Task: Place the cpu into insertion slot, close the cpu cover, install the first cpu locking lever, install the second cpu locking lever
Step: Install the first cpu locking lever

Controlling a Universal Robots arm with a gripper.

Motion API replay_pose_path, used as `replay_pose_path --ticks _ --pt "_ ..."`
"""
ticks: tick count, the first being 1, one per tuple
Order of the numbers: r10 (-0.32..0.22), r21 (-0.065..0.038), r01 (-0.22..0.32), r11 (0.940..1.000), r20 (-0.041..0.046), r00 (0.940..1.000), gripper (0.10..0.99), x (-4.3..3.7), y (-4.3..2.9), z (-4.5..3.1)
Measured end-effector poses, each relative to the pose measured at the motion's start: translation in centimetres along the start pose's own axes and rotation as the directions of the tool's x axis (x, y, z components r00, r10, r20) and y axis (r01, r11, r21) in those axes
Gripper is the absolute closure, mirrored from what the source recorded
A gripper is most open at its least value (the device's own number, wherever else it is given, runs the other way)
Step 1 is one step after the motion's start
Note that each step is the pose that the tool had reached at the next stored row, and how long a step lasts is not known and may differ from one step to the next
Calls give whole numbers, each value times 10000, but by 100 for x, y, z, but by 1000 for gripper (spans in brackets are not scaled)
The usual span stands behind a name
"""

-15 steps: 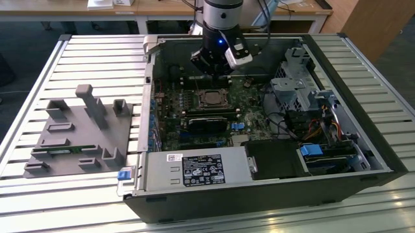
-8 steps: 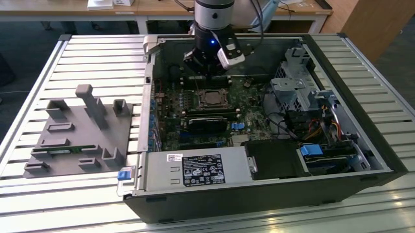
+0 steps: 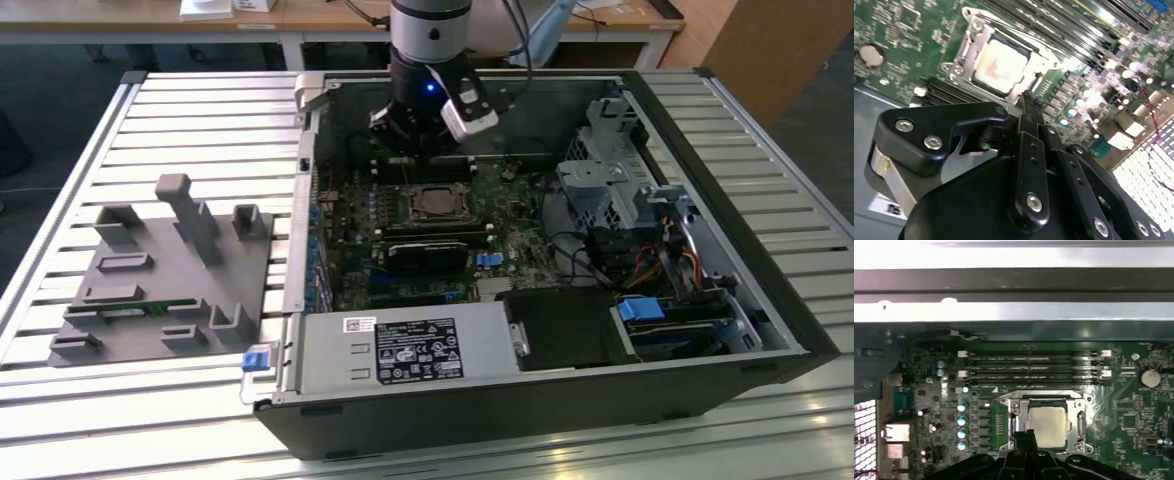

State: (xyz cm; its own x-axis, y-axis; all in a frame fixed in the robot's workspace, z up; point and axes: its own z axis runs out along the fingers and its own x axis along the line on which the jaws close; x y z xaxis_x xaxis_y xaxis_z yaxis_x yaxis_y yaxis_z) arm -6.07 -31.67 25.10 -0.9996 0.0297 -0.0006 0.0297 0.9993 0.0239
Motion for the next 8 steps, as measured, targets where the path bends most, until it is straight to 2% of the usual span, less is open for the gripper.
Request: replay_pose_path --ticks 3,8 --pt "0 0 0 10000 11 10000 980 79 -2 1" --pt "-3 -3 3 10000 24 10000 980 258 -7 1"
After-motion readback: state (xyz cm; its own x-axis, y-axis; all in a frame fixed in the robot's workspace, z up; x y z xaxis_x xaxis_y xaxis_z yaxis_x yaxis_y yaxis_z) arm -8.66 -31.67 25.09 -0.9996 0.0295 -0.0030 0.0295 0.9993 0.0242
